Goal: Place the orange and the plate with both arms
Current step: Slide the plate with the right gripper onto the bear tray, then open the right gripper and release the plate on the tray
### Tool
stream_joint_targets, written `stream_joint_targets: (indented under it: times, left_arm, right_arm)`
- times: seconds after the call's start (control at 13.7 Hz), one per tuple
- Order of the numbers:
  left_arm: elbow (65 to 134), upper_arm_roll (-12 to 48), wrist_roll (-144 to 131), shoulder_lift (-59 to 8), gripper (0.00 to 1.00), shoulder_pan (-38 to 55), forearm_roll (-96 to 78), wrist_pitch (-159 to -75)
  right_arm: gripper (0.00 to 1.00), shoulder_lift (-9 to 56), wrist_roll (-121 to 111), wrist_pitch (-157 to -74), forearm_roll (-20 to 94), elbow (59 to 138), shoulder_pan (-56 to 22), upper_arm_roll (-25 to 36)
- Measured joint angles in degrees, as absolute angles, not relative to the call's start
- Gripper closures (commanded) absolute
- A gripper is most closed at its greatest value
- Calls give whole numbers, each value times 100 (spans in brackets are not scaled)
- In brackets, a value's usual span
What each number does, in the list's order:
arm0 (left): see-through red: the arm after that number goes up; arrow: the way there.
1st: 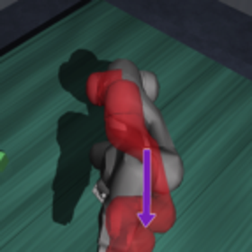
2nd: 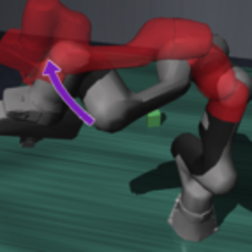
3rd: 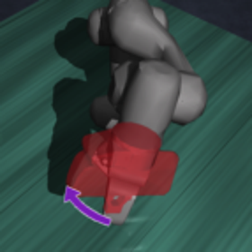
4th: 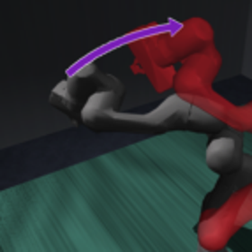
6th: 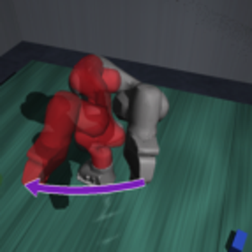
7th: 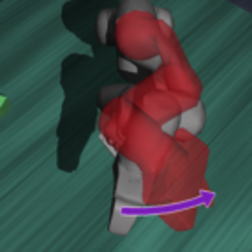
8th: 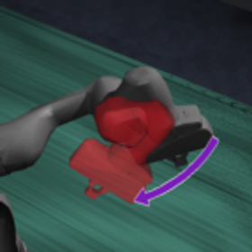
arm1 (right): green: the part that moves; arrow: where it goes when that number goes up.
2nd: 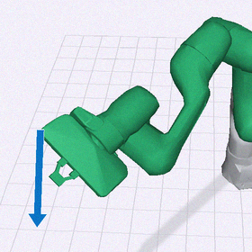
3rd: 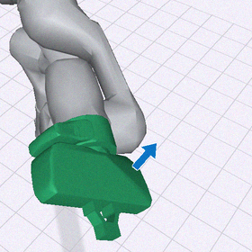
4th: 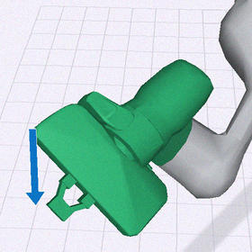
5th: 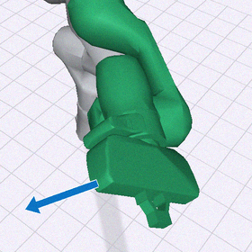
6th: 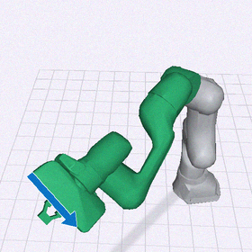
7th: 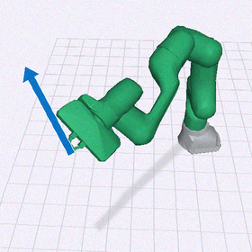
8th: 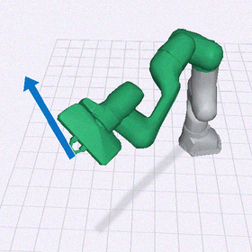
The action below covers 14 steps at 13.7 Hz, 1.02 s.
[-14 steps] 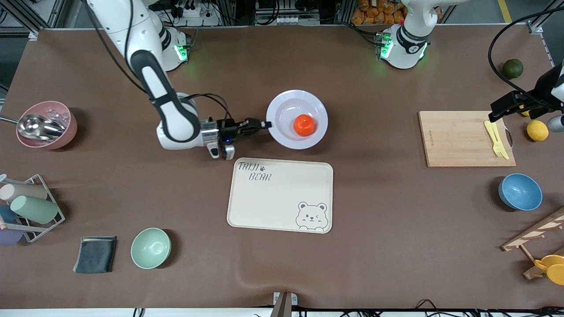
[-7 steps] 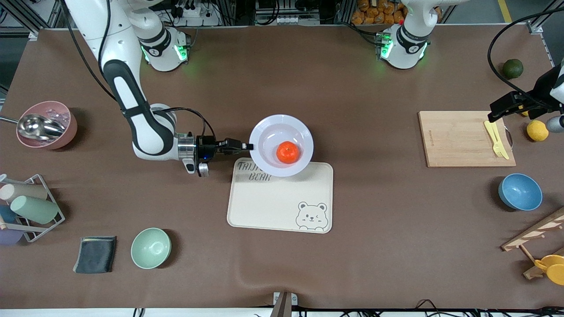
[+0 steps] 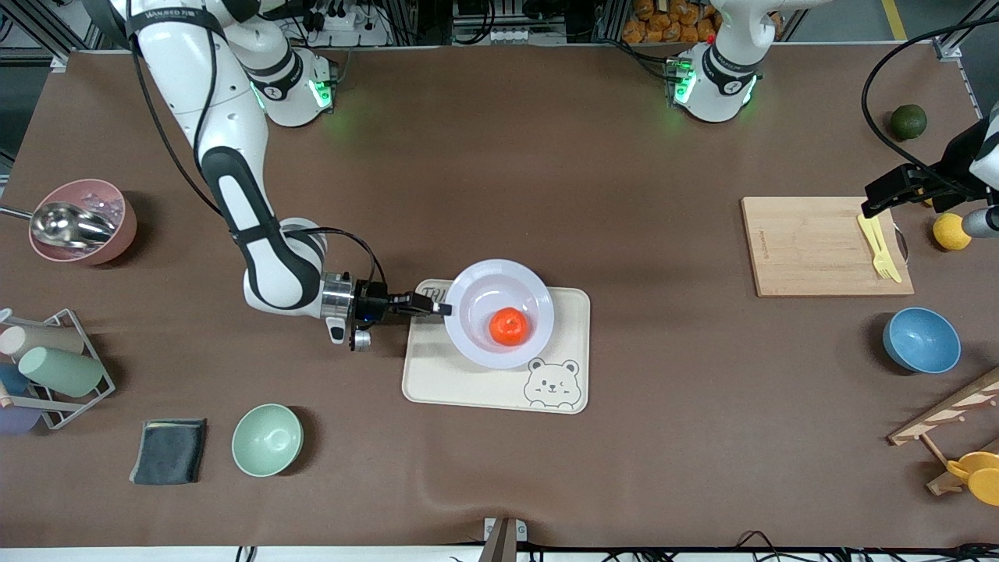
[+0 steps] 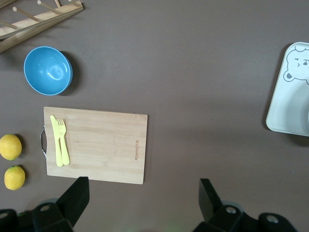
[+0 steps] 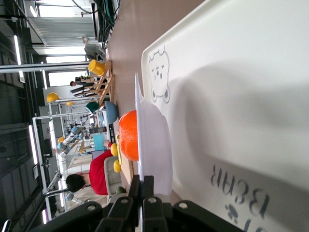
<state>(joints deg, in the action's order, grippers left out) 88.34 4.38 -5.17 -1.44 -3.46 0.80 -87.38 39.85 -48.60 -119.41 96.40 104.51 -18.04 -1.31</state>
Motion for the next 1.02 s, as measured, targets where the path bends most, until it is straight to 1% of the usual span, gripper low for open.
stream_joint_targets:
  times: [0.29, 0.36, 0.44, 0.51, 0.58, 0.66, 0.73, 0.8, 0.88, 0.95, 1.02]
  left_arm:
    - [8850, 438, -517, -155, 0, -344, 80, -8738]
    - [8853, 438, -517, -157, 0, -342, 80, -8738]
    - [8855, 438, -517, -158, 0, -341, 80, -8738]
    - [8857, 438, -517, -160, 0, -339, 80, -8738]
    - [8857, 438, -517, -165, 0, -336, 80, -8738]
    - [8857, 438, -517, -170, 0, -333, 80, -8738]
    - [8857, 438, -517, -173, 0, -330, 80, -8738]
    - [8857, 438, -517, -174, 0, -329, 80, -8738]
    - [8857, 438, -517, -175, 0, -328, 80, -8738]
    - [8857, 438, -517, -175, 0, -328, 80, -8738]
    - [8857, 438, -517, -175, 0, -328, 80, -8738]
  right_arm:
    - [100, 4222, -4858, -12158, 9647, 10147, -1837, -144]
    - [84, 4260, -4858, -12200, 9648, 10107, -1837, -143]
    - [83, 4281, -4858, -12271, 9648, 10092, -1837, -143]
    - [84, 4288, -4858, -12334, 9648, 10090, -1837, -144]
    - [77, 4291, -4858, -12374, 9648, 10089, -1839, -145]
    - [76, 4291, -4858, -12428, 9648, 10089, -1844, -148]
    - [68, 4291, -4858, -12479, 9646, 10089, -1851, -148]
    - [55, 4292, -4859, -12534, 9633, 10088, -1859, -149]
    - [57, 4293, -4860, -12609, 9593, 10089, -1866, -149]
    - [57, 4298, -4857, -12695, 9529, 10089, -1872, -149]
    - [52, 4306, -4821, -12753, 9481, 10089, -1877, -149]
